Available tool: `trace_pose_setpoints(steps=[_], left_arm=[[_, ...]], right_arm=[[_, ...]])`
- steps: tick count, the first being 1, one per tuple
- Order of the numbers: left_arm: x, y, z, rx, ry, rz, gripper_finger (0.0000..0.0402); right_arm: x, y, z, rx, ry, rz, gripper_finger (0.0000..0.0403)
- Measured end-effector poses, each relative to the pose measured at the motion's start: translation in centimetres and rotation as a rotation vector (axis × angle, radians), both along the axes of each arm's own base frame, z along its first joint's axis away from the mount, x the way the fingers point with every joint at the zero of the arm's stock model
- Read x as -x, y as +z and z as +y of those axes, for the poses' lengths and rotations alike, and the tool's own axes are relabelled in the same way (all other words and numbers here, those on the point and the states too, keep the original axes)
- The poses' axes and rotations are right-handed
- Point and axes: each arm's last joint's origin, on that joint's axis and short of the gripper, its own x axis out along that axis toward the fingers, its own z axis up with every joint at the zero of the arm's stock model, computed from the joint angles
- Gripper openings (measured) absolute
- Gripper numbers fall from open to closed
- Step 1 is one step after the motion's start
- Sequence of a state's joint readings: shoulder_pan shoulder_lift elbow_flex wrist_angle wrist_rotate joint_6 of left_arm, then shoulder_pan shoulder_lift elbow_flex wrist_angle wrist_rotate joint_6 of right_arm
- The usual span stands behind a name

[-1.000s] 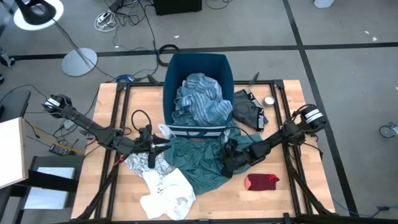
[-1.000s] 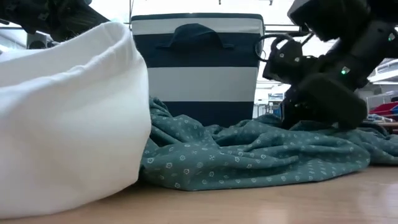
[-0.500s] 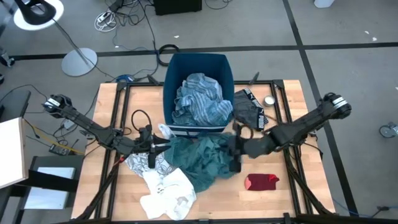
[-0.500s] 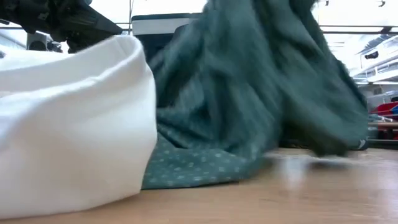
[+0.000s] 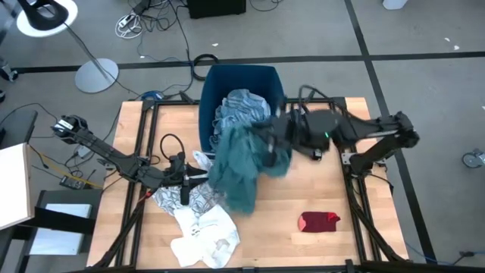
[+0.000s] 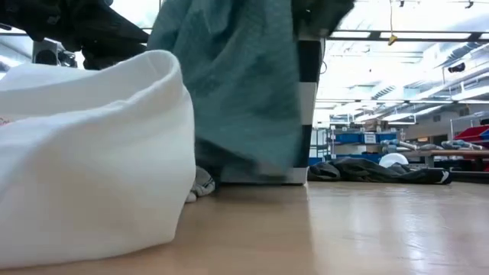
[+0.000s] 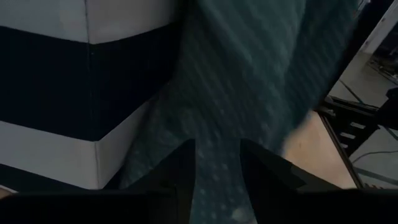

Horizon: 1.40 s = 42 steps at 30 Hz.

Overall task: Sort clothes
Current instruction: Put the green pattern shirt into the blue bin

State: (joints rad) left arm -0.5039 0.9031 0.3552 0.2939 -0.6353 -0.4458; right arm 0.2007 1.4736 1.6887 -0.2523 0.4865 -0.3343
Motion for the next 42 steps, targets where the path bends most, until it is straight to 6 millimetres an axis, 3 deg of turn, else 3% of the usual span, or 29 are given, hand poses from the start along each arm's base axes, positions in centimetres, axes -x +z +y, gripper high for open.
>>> trace_pose_setpoints(steps=[6,12,21,24,27,33,42], left_arm=[[0.0,0.0,0.0,-0.012,-0.003,0.002,0.0131],[0.0,0.0,0.0,-0.02,-0.004,0.001,0.0131],[0.0,-0.1,0.0,-0.034,-0.002,0.014,0.0131],[0.0,-0.2,0.0,-0.038,-0.003,0.021,0.0131],[0.0,-0.2,0.1,-0.043,0.0,0.029,0.0131],[0.0,-0.3,0.2,-0.042,0.008,0.031,0.0131],[0.0,-0.3,0.2,-0.039,0.01,0.029,0.0131]], right_arm=[[-3.2,4.5,-4.2,0.066,-0.014,-0.139,0.0001],[-4.7,8.4,-9.2,0.162,-0.059,-0.313,0.0001],[-3.4,9.7,-16.9,0.202,-0.282,-0.487,0.0001],[-3.3,8.5,-18.8,0.052,-0.299,-0.411,0.0001],[-3.5,6.4,-20.0,-0.063,-0.316,-0.223,0.0001],[-3.2,0.5,-21.7,-0.315,-0.447,0.185,0.0023],[-3.8,-8.7,-22.4,-0.66,-0.442,0.543,0.0087]])
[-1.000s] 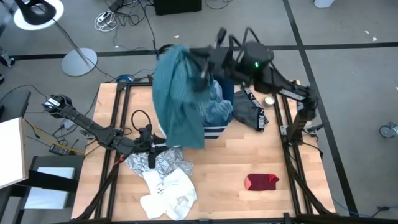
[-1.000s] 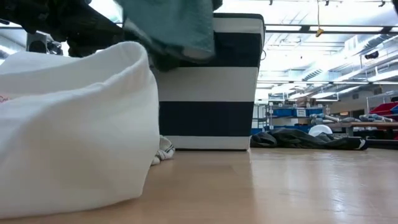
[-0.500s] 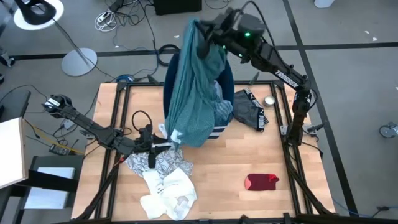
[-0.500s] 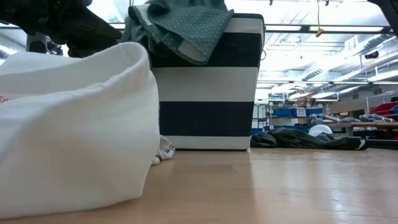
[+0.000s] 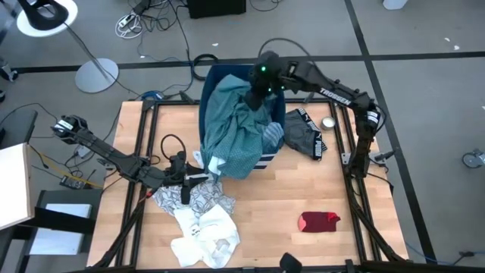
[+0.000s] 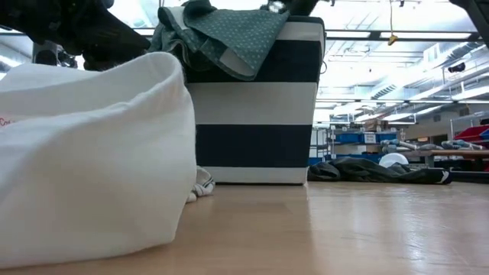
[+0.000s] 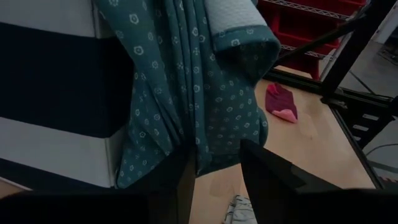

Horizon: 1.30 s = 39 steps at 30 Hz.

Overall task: Sort clothes
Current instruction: Put the green pattern shirt into the blue bin

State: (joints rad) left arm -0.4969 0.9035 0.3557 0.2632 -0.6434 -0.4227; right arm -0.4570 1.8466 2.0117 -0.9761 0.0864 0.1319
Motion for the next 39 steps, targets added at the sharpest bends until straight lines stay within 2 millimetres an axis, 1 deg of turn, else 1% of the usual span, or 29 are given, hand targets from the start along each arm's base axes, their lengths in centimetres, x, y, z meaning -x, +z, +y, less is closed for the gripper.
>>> trace_pose_setpoints(steps=[3,5,7,11,17,20,23,27,30,33,35,36,37,39], left_arm=[[0.0,0.0,0.0,0.001,0.0,0.0,0.0131],[0.0,0.0,0.0,0.001,-0.001,0.0,0.0131],[0.0,0.0,0.0,0.001,0.0,0.0,0.0131],[0.0,0.0,0.0,-0.002,0.0,0.005,0.0131],[0.0,0.0,0.0,-0.014,-0.004,-0.002,0.0131],[0.0,0.1,-0.1,-0.01,-0.02,-0.007,0.0131],[-0.1,0.0,-0.1,-0.011,-0.023,-0.004,0.0131],[-0.3,-0.4,0.0,-0.074,0.054,0.018,0.0131],[-0.6,-1.1,0.0,-0.137,0.105,0.055,0.0131],[-1.1,-1.6,-0.2,-0.152,0.145,0.055,0.013],[-1.4,-1.9,-0.3,-0.164,0.175,0.051,0.0118],[-1.6,-1.9,-0.4,-0.165,0.181,0.046,0.0105],[-1.7,-1.9,-0.4,-0.17,0.185,0.038,0.0086],[-1.8,-1.7,-0.5,-0.182,0.181,0.022,0.0036]], right_arm=[[0.0,-1.7,-0.1,-0.047,0.013,0.057,0.0124],[0.5,-1.9,0.1,-0.064,0.026,0.101,0.0147],[1.3,-1.2,0.5,-0.078,0.031,0.126,0.0166],[3.5,2.0,1.9,-0.09,0.039,0.057,0.0189],[6.7,6.0,5.7,-0.064,0.111,-0.053,0.0196],[8.3,7.4,7.8,-0.054,0.15,-0.073,0.0195],[9.4,8.1,9.9,-0.069,0.19,-0.079,0.0194],[10.9,8.8,12.7,-0.101,0.245,-0.077,0.0194],[11.8,9.0,14.6,-0.102,0.244,-0.052,0.0194],[13.0,9.2,16.4,-0.092,0.219,-0.029,0.0194],[13.8,9.1,17.7,-0.094,0.197,-0.007,0.0194],[14.1,9.0,18.3,-0.094,0.188,0.009,0.0194],[14.4,8.9,19.0,-0.094,0.178,0.028,0.0194],[15.0,8.6,20.4,-0.093,0.169,0.063,0.0194]])
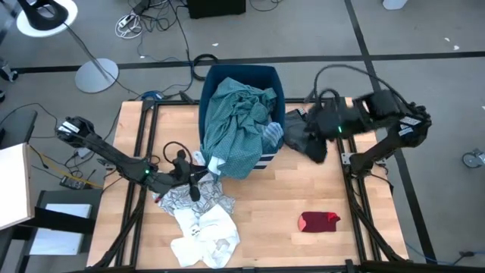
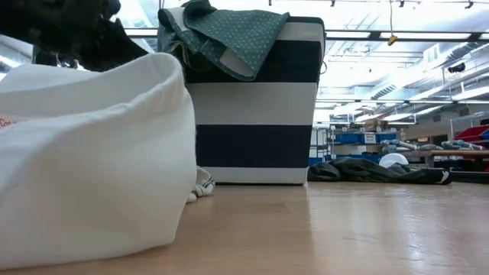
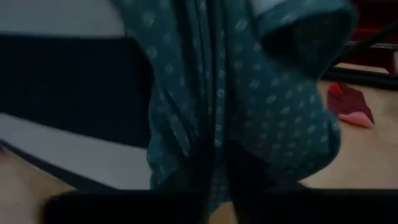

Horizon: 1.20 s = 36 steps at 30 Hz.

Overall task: Sort clothes
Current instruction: Put the green pattern shirt into the blue bin

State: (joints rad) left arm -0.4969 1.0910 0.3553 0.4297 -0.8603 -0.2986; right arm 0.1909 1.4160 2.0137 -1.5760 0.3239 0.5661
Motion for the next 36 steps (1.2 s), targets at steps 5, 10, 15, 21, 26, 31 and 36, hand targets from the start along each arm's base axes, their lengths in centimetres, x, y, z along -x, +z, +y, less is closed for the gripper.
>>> trace_pose_setpoints(steps=[5,10,15,21,26,31,36], left_arm=[[-0.3,1.1,-0.3,0.001,-0.087,-0.08,0.0005],[-0.5,2.7,-0.5,-0.003,-0.143,-0.214,0.0002],[-0.8,4.3,-0.2,-0.014,-0.131,-0.315,0.0001],[-2.6,7.2,0.7,-0.04,-0.123,-0.371,0.0001],[-4.6,10.0,2.0,-0.112,-0.052,-0.364,0.0],[-6.7,13.5,5.0,-0.163,0.073,-0.259,0.0],[-8.3,18.0,9.2,-0.248,0.23,-0.188,0.0]], right_arm=[[0.1,-1.8,3.8,0.014,0.055,0.008,0.0194],[0.4,-6.7,7.1,0.081,0.005,0.12,0.0194],[0.4,-13.6,9.9,0.104,-0.068,0.167,0.0194],[-0.6,-22.7,12.3,0.007,-0.108,-0.034,0.0193],[-1.0,-28.8,12.3,-0.134,-0.091,-0.258,0.0185],[-0.1,-32.1,11.3,-0.22,-0.097,-0.449,0.0176],[0.7,-33.3,10.6,-0.243,-0.091,-0.497,0.0171]])
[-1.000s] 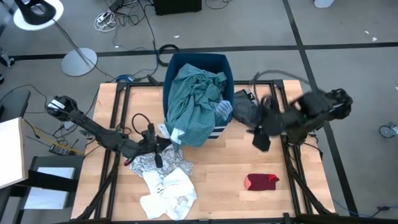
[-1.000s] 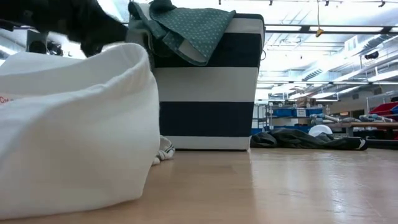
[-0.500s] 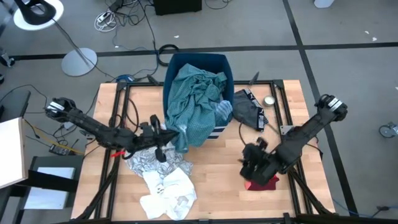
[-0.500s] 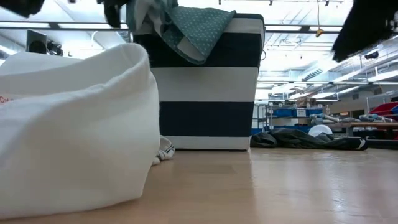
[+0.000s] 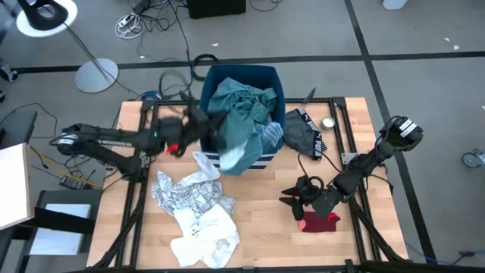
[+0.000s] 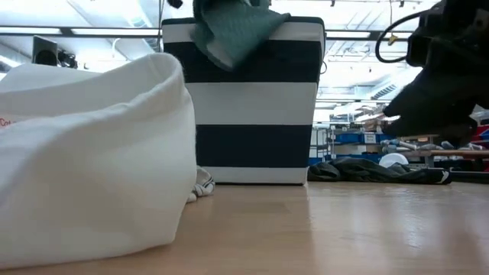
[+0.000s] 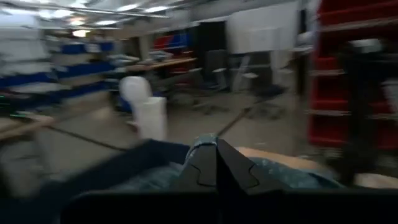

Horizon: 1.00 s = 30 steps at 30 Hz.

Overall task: Sort clothes
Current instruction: Put the green pattern shirt into the blue bin

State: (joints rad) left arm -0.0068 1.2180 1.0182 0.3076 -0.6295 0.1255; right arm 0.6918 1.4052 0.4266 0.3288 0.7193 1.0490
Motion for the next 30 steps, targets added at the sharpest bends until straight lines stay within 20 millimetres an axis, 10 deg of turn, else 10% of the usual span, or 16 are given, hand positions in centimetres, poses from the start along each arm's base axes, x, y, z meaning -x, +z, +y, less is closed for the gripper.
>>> trace_pose_setpoints(steps=[12,26,30], left_arm=[[-2.9,8.7,11.1,-0.084,0.127,0.05,0.0],[-0.9,12.9,19.5,0.001,0.363,0.028,0.0],[-0.9,12.1,19.8,0.101,0.197,0.047,0.0]], right_arm=[[0.1,-0.1,-0.1,0.06,0.029,0.012,0.0171],[0.1,-0.2,-0.1,0.113,0.049,0.031,0.0171],[0.3,-0.4,-0.3,0.138,0.037,0.048,0.0171]])
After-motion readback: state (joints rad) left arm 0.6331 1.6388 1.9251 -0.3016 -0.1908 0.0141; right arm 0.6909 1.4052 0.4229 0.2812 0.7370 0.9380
